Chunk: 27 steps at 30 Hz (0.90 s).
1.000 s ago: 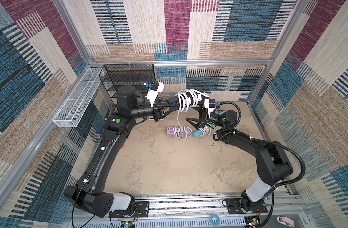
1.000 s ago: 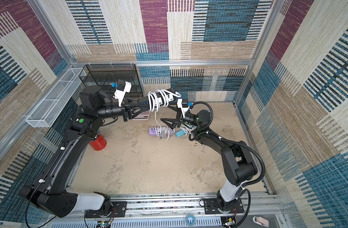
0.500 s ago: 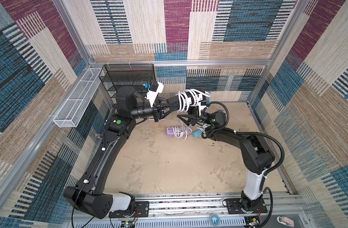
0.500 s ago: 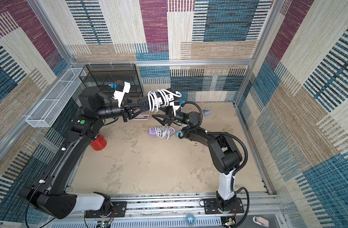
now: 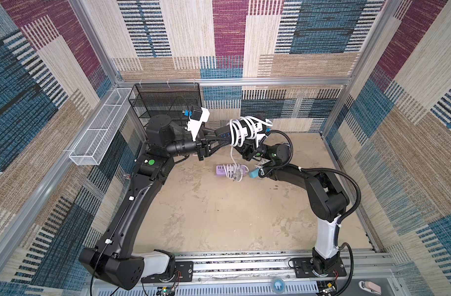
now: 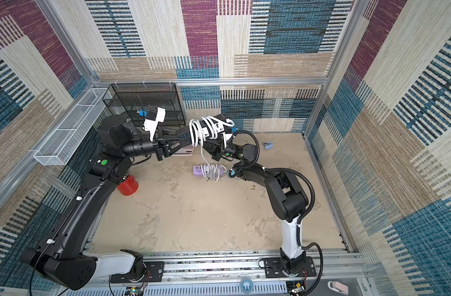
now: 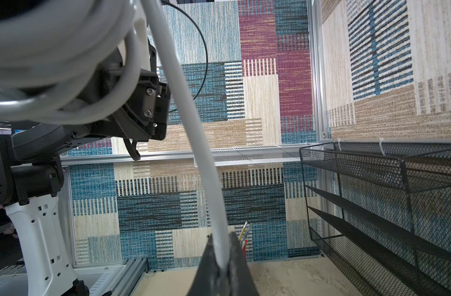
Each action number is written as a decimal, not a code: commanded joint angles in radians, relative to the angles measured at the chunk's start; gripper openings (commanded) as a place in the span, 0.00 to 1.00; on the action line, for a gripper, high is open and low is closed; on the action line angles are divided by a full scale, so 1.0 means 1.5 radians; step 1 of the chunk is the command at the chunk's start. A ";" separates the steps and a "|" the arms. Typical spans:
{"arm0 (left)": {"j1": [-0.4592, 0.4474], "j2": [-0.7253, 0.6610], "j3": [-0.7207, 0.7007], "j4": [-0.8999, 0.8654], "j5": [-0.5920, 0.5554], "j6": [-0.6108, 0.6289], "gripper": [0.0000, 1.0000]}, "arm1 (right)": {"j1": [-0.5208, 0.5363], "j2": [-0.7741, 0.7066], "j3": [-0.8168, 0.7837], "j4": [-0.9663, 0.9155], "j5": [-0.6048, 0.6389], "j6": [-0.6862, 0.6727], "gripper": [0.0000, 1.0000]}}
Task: Unwrap the cord wrapped around the power strip
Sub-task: Unwrap the power cord from the power strip.
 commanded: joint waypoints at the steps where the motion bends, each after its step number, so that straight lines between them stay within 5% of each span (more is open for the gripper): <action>1: 0.005 -0.011 -0.017 0.043 0.001 0.005 0.00 | -0.009 -0.025 -0.006 -0.035 0.008 -0.025 0.00; 9: 0.014 -0.024 -0.069 0.039 0.010 0.016 0.00 | -0.083 -0.062 0.051 -0.234 -0.021 -0.134 0.00; 16: 0.028 -0.029 -0.094 0.026 -0.020 0.043 0.00 | -0.133 -0.124 0.131 -0.489 -0.011 -0.319 0.00; 21: 0.043 -0.029 -0.112 0.022 -0.073 0.053 0.00 | -0.138 -0.221 0.106 -0.647 0.042 -0.458 0.00; 27: 0.050 -0.036 -0.114 0.023 -0.169 0.063 0.00 | -0.138 -0.343 -0.005 -0.733 0.071 -0.505 0.00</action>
